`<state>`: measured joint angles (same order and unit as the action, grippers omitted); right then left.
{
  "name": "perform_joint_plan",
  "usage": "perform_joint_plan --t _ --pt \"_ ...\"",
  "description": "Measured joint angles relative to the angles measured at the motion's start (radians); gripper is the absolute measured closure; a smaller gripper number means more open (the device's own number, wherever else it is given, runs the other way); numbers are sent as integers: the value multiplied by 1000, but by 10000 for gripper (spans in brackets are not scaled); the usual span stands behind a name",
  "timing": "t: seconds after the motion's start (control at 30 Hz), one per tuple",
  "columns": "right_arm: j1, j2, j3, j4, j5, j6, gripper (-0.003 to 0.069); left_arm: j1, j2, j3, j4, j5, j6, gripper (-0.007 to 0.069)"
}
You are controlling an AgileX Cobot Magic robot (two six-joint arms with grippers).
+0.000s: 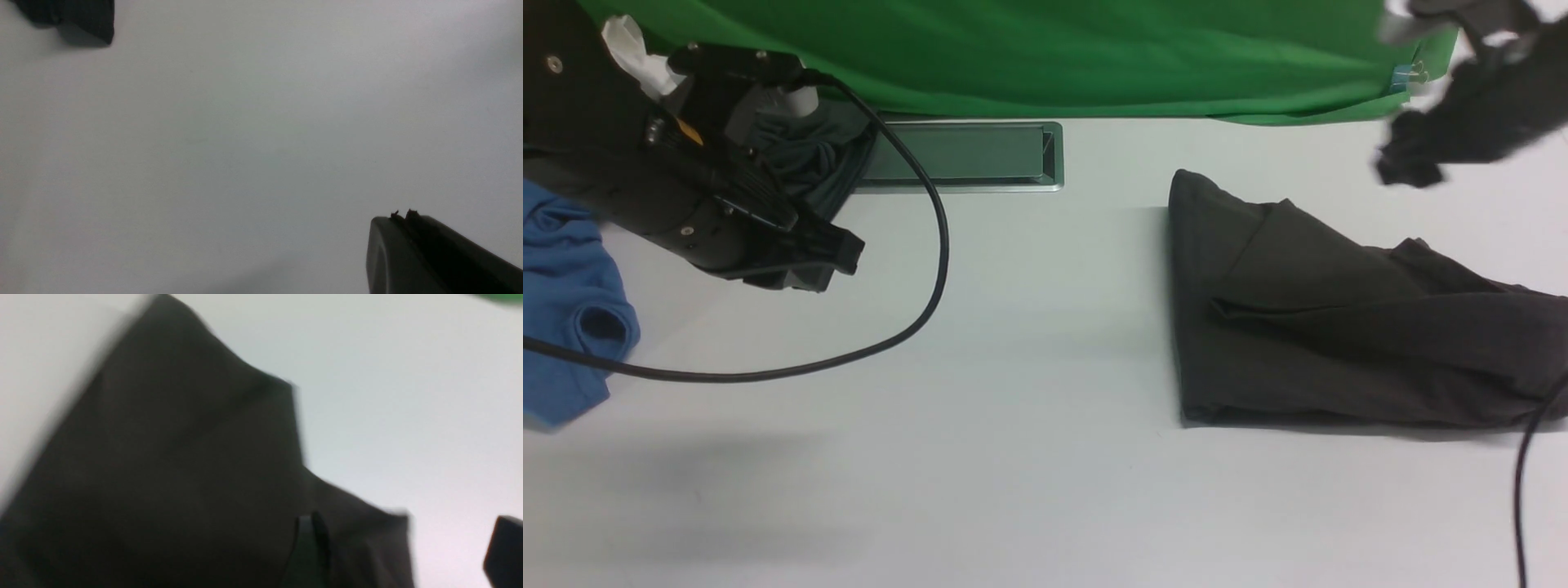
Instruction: Fold a long-sleeved shirt on a white desktop.
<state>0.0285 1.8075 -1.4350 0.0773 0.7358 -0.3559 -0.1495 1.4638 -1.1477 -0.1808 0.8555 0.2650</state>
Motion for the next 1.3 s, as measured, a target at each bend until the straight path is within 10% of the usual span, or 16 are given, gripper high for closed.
perform_joint_plan --t 0.43,0.7,1.3 --pt "-86 165 -34 107 120 -95 228 0 0 0 0 -11 3 583" --pt "-88 203 -37 102 110 -93 616 0 0 0 0 -11 3 583" --pt "-232 175 -65 82 75 77 640 0 0 0 0 -12 3 583"
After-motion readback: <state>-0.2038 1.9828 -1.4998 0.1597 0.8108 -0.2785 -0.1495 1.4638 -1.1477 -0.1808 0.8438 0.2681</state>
